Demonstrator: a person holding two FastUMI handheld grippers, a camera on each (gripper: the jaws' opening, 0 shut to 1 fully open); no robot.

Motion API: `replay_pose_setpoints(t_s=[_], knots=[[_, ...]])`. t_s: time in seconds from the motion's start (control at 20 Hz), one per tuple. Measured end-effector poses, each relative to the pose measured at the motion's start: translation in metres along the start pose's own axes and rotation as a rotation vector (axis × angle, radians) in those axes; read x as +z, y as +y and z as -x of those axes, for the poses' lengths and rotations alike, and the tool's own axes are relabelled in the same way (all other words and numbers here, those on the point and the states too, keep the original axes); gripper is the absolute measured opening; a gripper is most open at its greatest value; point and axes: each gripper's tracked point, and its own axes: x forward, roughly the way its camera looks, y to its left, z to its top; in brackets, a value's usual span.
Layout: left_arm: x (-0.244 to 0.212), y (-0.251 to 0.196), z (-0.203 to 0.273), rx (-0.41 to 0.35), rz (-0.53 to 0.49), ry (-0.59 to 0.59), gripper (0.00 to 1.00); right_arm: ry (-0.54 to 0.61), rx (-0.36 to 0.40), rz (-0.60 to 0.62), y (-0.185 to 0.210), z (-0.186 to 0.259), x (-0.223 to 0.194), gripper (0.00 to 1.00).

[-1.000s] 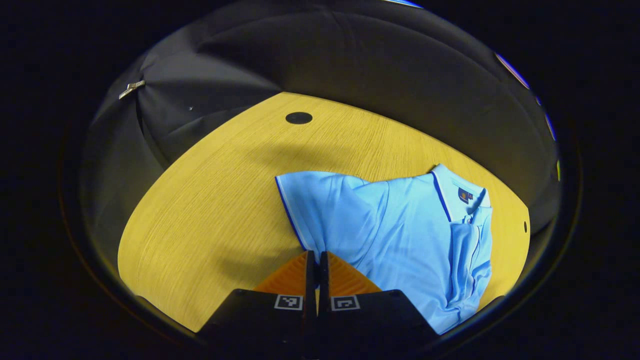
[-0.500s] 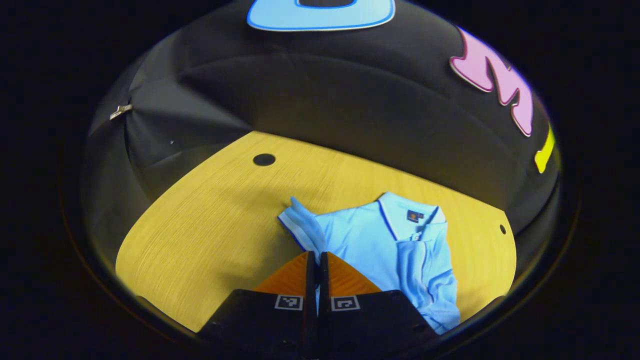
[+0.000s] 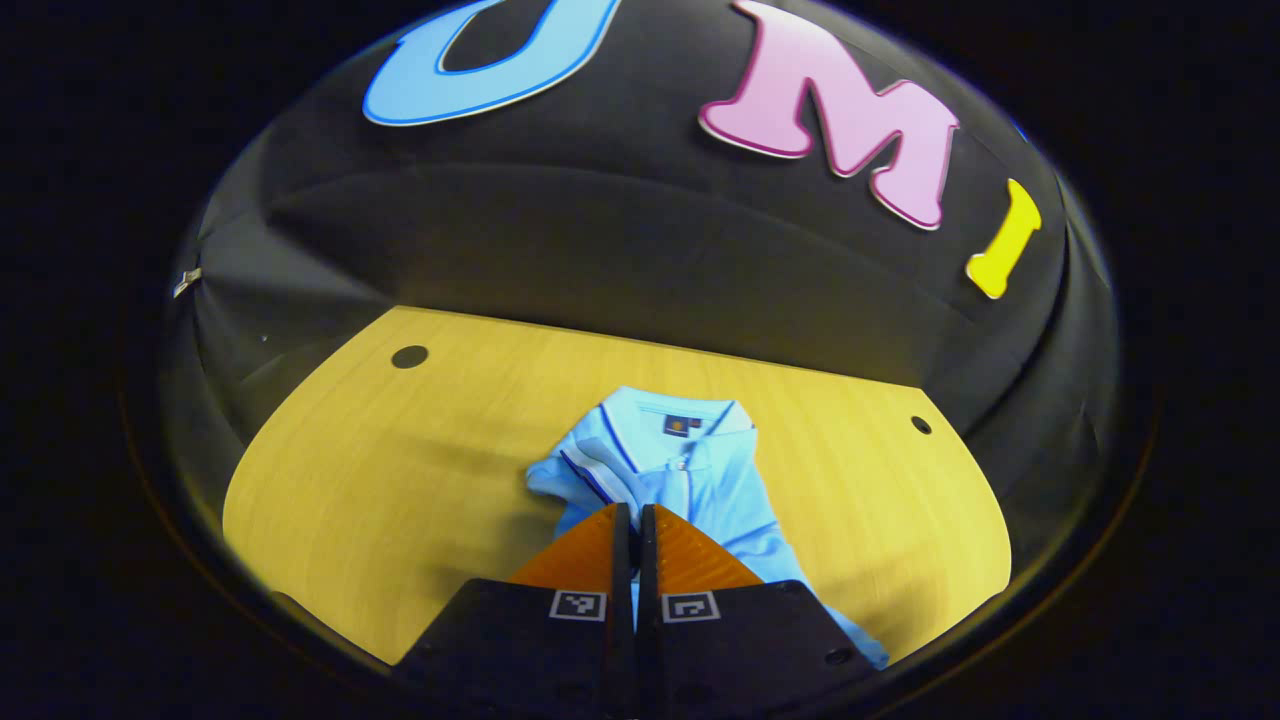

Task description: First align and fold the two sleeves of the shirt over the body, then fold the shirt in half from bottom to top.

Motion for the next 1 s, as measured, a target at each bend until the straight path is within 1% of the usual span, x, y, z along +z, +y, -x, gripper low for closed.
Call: replay_pose_setpoints(t_s=[0.3, 0.55, 0.65, 0.85, 1.0], knots=[[-0.027, -0.054, -0.006, -0.069, -0.073, 0.042, 0.06, 0.017, -0.018, -0.019, -0.009, 0.009, -0.008, 0.96], [-0.057, -0.078, -0.018, -0.085, -0.121, 0.108, 0.06, 0.03, -0.028, -0.044, -0.014, 0.017, -0.014, 0.96], [-0.071, -0.085, -0.023, -0.085, -0.144, 0.141, 0.06, 0.037, -0.036, -0.051, -0.018, 0.02, -0.017, 0.96], [-0.1, -0.085, -0.039, -0.042, -0.207, 0.214, 0.06, 0.048, -0.05, -0.061, -0.024, 0.026, -0.022, 0.96], [-0.113, -0.084, -0.047, -0.024, -0.211, 0.26, 0.06, 0.049, -0.062, -0.07, -0.03, 0.031, -0.023, 0.96]])
